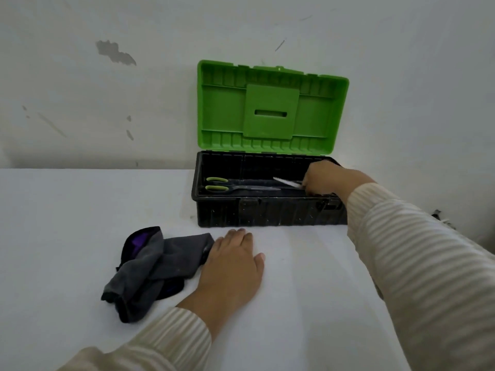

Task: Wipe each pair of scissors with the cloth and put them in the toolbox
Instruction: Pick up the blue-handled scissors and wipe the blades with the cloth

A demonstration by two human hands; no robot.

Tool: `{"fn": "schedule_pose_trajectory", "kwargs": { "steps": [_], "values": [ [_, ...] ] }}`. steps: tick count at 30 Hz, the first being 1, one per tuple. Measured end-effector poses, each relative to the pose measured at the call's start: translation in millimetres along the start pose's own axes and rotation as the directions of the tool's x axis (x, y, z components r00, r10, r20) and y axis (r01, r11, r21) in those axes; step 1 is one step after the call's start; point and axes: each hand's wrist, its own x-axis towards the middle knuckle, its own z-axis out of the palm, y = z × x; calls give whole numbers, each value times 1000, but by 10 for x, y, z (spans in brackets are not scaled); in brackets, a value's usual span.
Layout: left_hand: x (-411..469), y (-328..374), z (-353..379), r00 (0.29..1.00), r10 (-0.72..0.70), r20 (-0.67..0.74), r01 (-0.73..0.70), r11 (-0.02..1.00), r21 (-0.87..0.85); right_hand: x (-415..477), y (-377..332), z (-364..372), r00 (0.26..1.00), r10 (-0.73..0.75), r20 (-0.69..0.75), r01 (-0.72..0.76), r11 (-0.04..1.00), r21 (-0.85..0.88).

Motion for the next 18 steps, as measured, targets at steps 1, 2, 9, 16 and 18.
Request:
{"fn": "schedule_pose_trajectory", "kwargs": {
  "steps": [1, 2, 9, 16, 18],
  "values": [
    [5, 2, 7, 1000, -2, -5, 2, 1000, -2, 77, 28, 52, 998, 14, 59, -15, 1000, 12],
    [8, 3, 13, 1000, -4, -9, 4, 1000, -3, 113, 34, 75, 993, 27, 119, -30, 999, 18],
    [32, -10, 42, 1000, -10, -7, 10, 1000, -10, 111, 44, 147, 985, 64, 158, -82, 991, 110],
    [-10, -27, -19, 999, -8, -39, 2, 989, -151, -489, -345, 141, 879, 138, -457, 104, 879, 466],
    [-75, -20, -92, 994, 4, -107, -24, 982, -187, -723, -547, 227, 869, 63, -491, 187, 877, 442]
  ]
}}
